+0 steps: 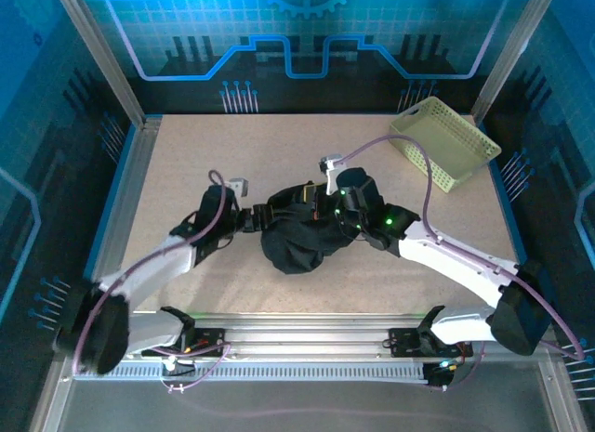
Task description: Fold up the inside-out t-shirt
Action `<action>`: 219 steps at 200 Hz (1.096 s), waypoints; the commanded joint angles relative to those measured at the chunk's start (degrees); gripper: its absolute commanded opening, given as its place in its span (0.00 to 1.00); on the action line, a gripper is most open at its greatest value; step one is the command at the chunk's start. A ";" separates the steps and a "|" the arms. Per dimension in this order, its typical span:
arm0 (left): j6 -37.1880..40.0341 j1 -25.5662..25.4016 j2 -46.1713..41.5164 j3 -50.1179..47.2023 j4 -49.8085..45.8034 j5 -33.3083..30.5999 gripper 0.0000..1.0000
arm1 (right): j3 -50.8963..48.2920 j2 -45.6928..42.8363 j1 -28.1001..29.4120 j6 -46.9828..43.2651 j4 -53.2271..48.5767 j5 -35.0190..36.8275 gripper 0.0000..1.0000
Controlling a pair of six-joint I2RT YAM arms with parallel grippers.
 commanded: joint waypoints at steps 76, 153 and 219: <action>-3.63 -12.02 8.70 -0.11 14.80 -0.01 0.98 | -0.62 4.07 2.72 8.38 6.19 -1.43 0.00; 0.42 -18.91 5.44 -7.11 10.52 -9.73 0.42 | 2.62 -1.09 -3.33 8.11 0.93 2.13 0.00; -6.35 -20.16 -13.73 -19.32 2.40 -14.59 0.30 | 7.50 -2.32 -8.35 6.48 -1.18 -2.24 0.00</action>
